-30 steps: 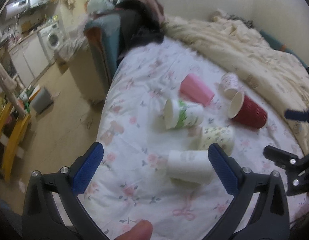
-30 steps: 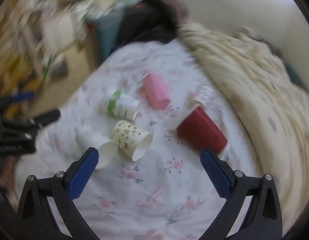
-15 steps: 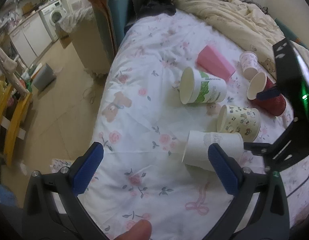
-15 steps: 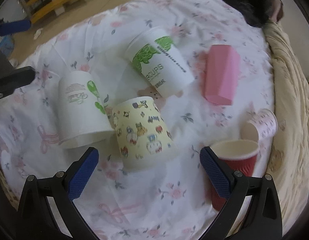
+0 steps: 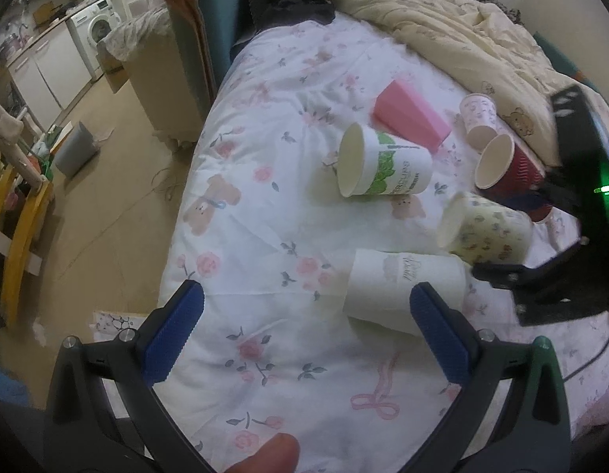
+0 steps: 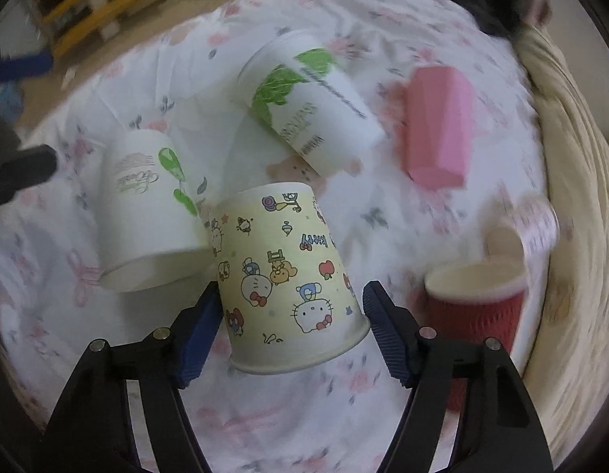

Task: Flip cup upside down
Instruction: 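Move the right gripper to the yellow cartoon cup and close on it, then lift the yellow cartoon cup with the right gripper toward the left gripper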

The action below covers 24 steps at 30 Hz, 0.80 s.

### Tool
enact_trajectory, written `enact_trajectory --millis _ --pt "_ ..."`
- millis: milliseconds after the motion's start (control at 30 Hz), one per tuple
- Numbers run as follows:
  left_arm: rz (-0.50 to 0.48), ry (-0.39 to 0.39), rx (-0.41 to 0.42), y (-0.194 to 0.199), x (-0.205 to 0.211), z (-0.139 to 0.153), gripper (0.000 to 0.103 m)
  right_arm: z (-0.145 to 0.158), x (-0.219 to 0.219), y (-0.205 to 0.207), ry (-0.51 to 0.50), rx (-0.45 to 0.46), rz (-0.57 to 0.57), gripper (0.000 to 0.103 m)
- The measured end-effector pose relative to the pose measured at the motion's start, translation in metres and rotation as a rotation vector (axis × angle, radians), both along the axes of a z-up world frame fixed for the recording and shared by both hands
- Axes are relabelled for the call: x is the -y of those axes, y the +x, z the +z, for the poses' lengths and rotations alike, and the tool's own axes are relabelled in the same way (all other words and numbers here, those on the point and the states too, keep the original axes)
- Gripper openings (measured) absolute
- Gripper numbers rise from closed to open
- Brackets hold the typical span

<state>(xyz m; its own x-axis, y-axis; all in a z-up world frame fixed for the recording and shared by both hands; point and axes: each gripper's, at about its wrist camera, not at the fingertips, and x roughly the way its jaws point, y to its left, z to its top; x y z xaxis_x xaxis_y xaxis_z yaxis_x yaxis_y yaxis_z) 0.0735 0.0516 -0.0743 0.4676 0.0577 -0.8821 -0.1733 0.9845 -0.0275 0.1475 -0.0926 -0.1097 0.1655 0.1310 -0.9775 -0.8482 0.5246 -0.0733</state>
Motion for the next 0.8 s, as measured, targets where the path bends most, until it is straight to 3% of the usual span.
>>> enact_trajectory --millis 200,433,633,800 --pt "-0.031 -0.076 0.03 -0.01 0.009 0.013 0.103 0.036 0.051 -0.044 0.191 -0.08 -0.332 0.074" --pt "-0.081 -0.101 0.083 -0.029 0.025 0.034 0.103 0.036 0.086 -0.113 0.386 -0.206 -0.666 0.074" --pt "-0.068 -0.112 0.077 -0.048 0.021 0.043 0.103 0.015 0.085 -0.156 0.453 -0.276 -0.849 0.074" --pt "-0.067 -0.097 0.051 -0.065 0.017 0.039 0.103 -0.025 0.086 -0.169 0.523 -0.397 -1.044 0.074"
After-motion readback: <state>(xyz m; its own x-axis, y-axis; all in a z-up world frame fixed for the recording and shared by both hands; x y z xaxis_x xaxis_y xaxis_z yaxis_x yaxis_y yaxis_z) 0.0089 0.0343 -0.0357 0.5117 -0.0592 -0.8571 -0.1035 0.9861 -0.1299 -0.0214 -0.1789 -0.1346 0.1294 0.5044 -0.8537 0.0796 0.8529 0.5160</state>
